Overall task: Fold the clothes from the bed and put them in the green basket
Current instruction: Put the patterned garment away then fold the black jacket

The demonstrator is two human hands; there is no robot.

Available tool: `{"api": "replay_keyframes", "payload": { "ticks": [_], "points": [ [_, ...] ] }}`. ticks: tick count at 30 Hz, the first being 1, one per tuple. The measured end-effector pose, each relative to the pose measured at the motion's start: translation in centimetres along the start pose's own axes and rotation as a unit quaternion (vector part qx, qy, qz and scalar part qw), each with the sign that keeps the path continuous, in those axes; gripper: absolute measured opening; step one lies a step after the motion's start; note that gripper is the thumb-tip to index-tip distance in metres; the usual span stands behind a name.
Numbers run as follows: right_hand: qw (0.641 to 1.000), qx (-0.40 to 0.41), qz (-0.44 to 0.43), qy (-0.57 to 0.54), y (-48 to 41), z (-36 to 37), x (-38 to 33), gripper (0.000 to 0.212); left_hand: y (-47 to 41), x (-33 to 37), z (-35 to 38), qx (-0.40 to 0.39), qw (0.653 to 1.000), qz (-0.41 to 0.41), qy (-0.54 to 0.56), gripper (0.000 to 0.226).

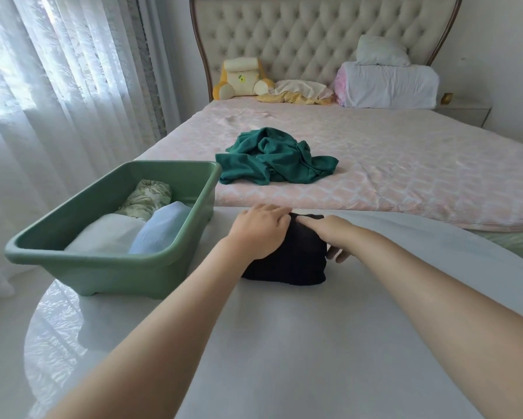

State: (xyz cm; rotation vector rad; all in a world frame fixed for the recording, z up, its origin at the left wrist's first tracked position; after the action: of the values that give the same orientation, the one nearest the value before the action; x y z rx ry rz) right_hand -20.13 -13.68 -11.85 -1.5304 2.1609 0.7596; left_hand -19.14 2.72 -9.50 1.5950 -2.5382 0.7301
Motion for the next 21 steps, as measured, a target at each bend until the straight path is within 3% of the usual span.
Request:
{"api": "replay_keyframes", "payload": {
  "ticks": [3, 4, 6, 9, 13, 16, 19, 21],
  "points": [
    [0.975, 0.179, -0.123, 0.038, -1.2, -1.9, -1.1, 0.033, -0.6, -0.9, 1.6, -0.051, 0.997, -0.049, 0.029, 0.050],
    [0.963, 0.205, -0.177, 0.021, -1.1, -2.1, -1.8, 0.033, -0.8, -1.0, 1.8, -0.067, 0.995, -0.061, 0.036, 0.050],
    [0.959, 0.148, -0.242, -0.032, -0.6, -1.5, -3.2, 0.040, -0.9, -1.3, 1.9, -0.101, 0.988, -0.090, 0.069, 0.050],
    [0.975, 0.007, -0.222, -0.019, -0.4, 1.5, -3.0, 0.048, -0.7, -2.5, 2.7, -0.122, 0.975, -0.133, 0.134, 0.049],
    [0.983, -0.004, -0.184, 0.001, -0.6, 2.0, -1.8, 0.051, -0.4, -3.2, 3.5, -0.082, 0.967, -0.168, 0.171, 0.049],
    [0.982, 0.004, -0.187, 0.037, -0.3, 1.9, -1.6, 0.051, -0.2, -2.9, 3.0, 0.021, 0.990, -0.105, 0.090, 0.044],
    [0.975, 0.031, -0.212, 0.051, -0.1, 1.8, -1.3, 0.049, 1.6, -2.3, 1.4, 0.156, 0.987, 0.045, 0.014, 0.038],
    [0.965, 0.081, -0.247, 0.023, 0.3, 1.3, -1.2, 0.041, 3.4, -2.1, 1.3, 0.117, 0.987, 0.108, 0.031, 0.056]
  ]
}}
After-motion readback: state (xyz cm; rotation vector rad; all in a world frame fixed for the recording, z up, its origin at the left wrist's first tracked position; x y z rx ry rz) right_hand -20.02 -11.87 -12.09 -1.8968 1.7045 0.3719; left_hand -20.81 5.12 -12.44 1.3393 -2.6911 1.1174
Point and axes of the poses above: each hand's wrist, its own y-axis away from the middle knuckle, its own z-axis out of the palm, x = y × z, the point moved 5 cm from there along -y, towards the middle knuckle, and after that the axes turned 11 degrees about x, right-handed, at the moved point
